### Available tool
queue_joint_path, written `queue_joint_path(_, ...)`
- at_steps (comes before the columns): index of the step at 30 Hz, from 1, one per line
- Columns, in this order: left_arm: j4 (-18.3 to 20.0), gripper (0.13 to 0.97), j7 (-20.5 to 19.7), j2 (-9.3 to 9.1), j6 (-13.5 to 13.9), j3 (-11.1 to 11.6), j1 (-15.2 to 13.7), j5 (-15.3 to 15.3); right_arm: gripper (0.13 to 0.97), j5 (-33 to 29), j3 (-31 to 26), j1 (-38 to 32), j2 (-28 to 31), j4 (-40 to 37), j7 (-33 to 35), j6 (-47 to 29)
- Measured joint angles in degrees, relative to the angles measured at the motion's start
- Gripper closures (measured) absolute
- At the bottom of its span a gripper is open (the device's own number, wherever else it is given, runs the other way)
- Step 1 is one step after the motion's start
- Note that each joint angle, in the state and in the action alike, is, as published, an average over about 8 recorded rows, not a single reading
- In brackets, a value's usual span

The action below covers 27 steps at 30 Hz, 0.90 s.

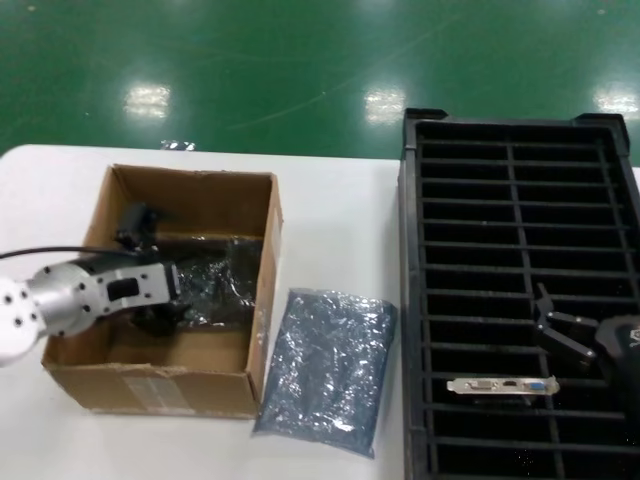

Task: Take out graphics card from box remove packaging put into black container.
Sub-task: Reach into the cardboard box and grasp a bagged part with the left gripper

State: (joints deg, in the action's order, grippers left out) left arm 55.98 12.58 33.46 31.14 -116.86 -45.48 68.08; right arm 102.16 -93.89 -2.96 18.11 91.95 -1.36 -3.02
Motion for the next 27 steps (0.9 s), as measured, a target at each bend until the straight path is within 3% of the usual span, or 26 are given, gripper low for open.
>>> queue_joint_path(9, -21.01, 0.132, 15.95, -6.66, 2.20, -1.53, -10.23, 2.87, 0.129, 0.00, 0.00, 0.00, 0.00, 0.00, 0.00, 0.00)
queue_joint_path(18, -38.53, 0.132, 32.85, -12.58, -0.11, 0.68, -17.18, 7.15, 0.129, 0.00, 0.00, 0.00, 0.00, 0.00, 0.00, 0.00)
queue_joint_path(23, -43.45, 0.132, 43.47, -14.65, -3.86, 3.90, -18.87, 10.93, 0.129, 0.00, 0.00, 0.00, 0.00, 0.00, 0.00, 0.00)
queue_joint_path(27, -42.28, 0.132, 50.06, -15.09, -6.51, 6.40, -18.05, 13.79, 0.129, 0.00, 0.00, 0.00, 0.00, 0.00, 0.00, 0.00)
